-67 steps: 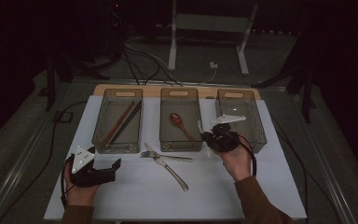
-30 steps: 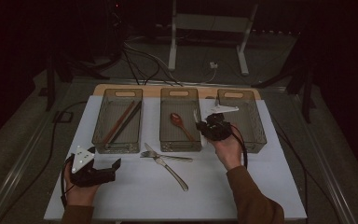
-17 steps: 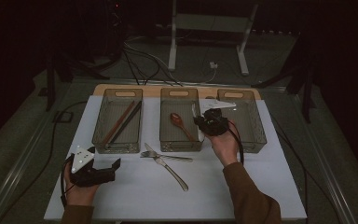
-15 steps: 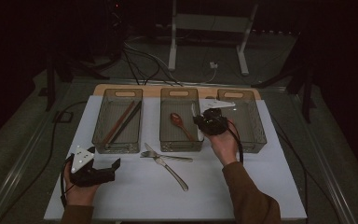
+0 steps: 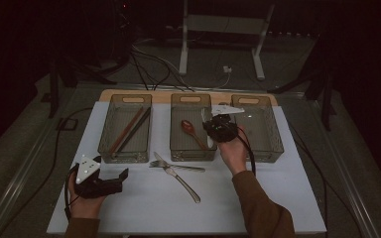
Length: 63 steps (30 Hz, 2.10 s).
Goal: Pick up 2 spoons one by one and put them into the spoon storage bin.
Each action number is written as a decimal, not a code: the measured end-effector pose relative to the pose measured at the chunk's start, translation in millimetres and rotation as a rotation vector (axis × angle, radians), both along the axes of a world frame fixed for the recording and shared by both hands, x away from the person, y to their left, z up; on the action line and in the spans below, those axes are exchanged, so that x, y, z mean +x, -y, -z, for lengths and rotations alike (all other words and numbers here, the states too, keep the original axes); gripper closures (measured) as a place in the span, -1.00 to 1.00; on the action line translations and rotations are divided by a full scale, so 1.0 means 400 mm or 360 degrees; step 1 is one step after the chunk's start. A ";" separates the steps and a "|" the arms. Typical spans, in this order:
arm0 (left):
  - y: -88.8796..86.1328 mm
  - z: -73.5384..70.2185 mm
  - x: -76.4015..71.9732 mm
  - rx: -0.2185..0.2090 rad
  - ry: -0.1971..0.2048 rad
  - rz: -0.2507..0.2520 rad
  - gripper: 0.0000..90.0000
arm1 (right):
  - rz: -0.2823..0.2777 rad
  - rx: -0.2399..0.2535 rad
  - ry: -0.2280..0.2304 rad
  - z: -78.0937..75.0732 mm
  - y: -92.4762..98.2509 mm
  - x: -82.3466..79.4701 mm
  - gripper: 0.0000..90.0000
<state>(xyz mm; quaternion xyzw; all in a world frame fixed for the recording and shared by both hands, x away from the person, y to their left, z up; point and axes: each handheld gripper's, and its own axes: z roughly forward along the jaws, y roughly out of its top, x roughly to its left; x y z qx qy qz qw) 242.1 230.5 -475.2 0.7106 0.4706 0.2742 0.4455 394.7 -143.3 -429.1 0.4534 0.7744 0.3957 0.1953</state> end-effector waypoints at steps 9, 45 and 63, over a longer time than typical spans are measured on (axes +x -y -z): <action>0.000 -0.001 0.000 0.0000 -0.0001 0.0001 -0.99 | 0.0029 -0.0060 -0.0010 0.024 -0.011 0.018 0.89; -0.002 0.001 0.000 -0.0002 -0.0002 0.0003 -0.99 | 0.0014 -0.0157 -0.0146 0.092 -0.035 0.047 0.80; -0.002 0.001 0.000 -0.0005 -0.0001 -0.0003 -0.99 | -0.0108 0.0032 -0.0078 0.033 -0.006 -0.003 -0.94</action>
